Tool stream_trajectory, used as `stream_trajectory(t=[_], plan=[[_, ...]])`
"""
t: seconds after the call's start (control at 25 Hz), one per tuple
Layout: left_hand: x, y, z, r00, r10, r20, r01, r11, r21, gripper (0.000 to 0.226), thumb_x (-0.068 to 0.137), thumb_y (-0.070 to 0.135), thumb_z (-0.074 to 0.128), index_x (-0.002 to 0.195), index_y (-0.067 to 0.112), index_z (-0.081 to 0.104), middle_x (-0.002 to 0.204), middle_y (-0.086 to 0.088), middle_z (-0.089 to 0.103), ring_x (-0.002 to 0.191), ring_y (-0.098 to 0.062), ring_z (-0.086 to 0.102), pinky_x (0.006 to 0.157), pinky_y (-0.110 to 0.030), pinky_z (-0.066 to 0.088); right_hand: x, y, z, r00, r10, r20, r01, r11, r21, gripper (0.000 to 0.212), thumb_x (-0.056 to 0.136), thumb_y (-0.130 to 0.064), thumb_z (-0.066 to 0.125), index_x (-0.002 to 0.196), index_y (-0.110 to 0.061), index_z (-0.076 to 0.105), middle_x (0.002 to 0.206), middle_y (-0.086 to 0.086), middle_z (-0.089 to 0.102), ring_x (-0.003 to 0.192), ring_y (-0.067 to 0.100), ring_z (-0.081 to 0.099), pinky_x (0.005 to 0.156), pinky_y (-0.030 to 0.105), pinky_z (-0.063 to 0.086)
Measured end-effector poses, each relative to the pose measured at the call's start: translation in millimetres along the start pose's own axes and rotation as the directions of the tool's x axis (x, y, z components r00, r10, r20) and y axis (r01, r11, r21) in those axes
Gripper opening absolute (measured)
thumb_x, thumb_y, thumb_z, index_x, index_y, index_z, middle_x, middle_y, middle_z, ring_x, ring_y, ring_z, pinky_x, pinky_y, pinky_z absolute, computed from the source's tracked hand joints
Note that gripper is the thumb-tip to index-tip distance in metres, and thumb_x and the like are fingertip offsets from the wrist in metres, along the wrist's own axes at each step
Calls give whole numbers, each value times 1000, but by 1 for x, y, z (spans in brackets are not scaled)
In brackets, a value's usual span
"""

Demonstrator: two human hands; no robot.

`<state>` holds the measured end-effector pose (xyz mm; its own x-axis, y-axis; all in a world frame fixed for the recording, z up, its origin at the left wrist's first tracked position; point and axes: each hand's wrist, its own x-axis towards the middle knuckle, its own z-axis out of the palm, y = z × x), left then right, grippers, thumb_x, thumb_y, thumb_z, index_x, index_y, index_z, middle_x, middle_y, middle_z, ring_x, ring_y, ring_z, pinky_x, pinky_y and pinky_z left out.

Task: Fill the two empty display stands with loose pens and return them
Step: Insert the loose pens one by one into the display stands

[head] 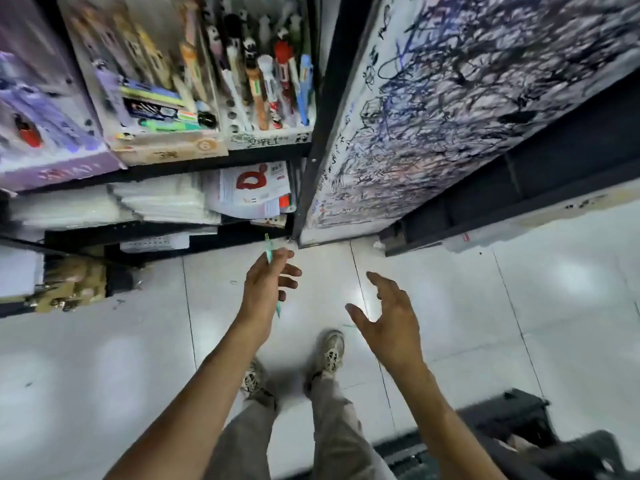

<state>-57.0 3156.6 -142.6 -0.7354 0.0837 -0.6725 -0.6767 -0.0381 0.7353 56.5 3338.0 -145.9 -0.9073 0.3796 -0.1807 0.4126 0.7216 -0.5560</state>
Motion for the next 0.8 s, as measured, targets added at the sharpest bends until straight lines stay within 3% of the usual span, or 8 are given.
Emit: stream_trajectory(t=[0.12,0.36,0.6,0.8], plan=[[8,-32,41,995,-73,60,71,996,47,33,104,38,43,100,14,65,79,-8,68,62,-17,56,54,-27,33,-31,58,3,983,179,28,-178,984,-18,65,85,-41,74,142,-22,49,136,-6,56,120,23,53,88,40,52],[62,-141,118,969,-245,21,242,965,100,35,104,39,43,97,12,65,77,-9,67,60,-18,56,53,-26,33,-42,193,67,904,399,156,-392,917,-72,72,85,-45,72,147,-22,43,142,-2,52,123,26,50,88,40,50],[184,-321,170,955,-296,15,283,926,250,27,106,27,43,109,11,64,100,-8,70,80,-22,65,72,-32,48,-25,358,217,777,540,323,-534,838,-116,71,89,-43,63,151,-24,34,149,-3,44,130,23,44,99,34,44],[293,-460,170,932,-361,12,328,861,389,23,105,25,46,113,13,65,108,-10,70,93,-28,67,79,-36,49,13,480,365,727,569,385,-543,819,-186,71,91,-37,63,152,-23,30,151,1,39,128,25,45,99,37,46]])
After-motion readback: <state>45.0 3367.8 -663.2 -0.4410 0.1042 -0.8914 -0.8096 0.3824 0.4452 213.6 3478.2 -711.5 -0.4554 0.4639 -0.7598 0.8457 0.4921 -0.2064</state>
